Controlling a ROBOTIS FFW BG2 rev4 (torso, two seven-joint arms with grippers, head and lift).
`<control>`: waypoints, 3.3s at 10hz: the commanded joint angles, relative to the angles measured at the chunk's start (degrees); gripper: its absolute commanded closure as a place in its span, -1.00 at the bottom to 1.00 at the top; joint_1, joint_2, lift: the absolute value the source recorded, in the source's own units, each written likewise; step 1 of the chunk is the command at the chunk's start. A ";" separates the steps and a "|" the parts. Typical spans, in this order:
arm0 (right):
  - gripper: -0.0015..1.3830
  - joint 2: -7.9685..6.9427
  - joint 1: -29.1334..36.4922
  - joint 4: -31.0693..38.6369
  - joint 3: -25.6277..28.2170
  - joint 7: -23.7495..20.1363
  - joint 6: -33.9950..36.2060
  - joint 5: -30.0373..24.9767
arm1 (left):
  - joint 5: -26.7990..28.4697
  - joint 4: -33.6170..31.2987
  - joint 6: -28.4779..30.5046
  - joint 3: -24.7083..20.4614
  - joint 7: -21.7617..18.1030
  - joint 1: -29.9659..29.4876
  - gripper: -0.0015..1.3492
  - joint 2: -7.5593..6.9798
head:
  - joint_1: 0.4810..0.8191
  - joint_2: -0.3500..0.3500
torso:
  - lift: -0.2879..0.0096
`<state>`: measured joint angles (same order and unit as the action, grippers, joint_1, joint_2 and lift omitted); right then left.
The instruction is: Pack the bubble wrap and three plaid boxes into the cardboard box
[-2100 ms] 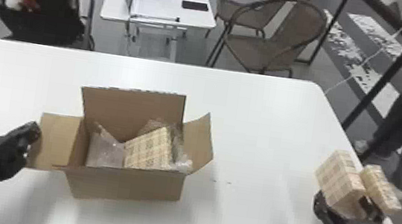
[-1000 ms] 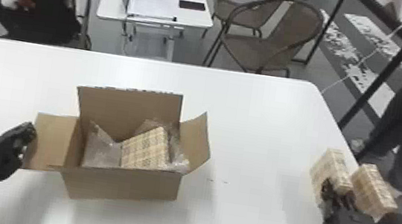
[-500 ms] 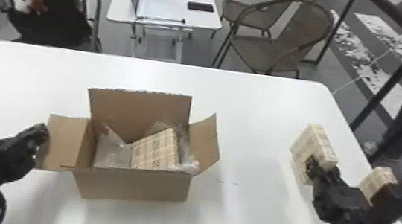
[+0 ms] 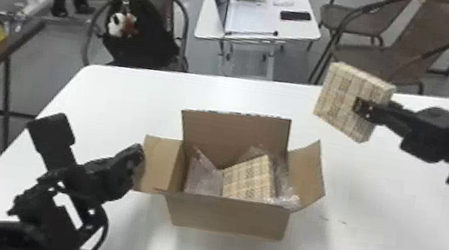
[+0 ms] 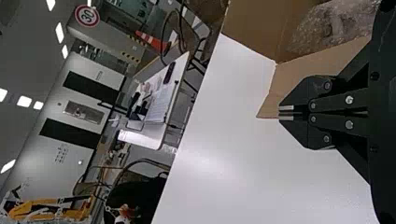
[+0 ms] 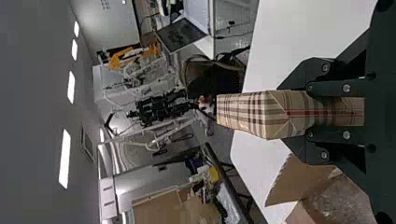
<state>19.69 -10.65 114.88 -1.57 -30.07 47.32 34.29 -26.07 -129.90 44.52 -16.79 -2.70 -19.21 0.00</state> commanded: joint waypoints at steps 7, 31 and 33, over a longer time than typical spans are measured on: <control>0.56 0.35 -5.70 -19.96 -9.59 26.73 15.00 62.04 | 1.20 0.00 1.19 0.97 0.15 1.28 0.79 0.15 | 0.27 0.92 | -0.06; -0.68 -15.03 46.69 -5.46 24.33 18.90 -56.19 -24.97 | 0.67 -0.09 -0.83 -0.17 0.06 -1.01 0.79 0.15 | 0.27 -0.38 | -0.06; -0.68 -15.12 42.12 -9.76 26.00 17.67 -56.46 -25.85 | 0.58 -0.09 -0.83 -0.17 -0.03 -0.92 0.79 0.15 | 0.27 -0.49 | -0.06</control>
<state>4.59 33.13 106.77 23.86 -12.35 -8.97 8.49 -25.48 -129.99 43.68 -16.96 -2.70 -20.20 0.00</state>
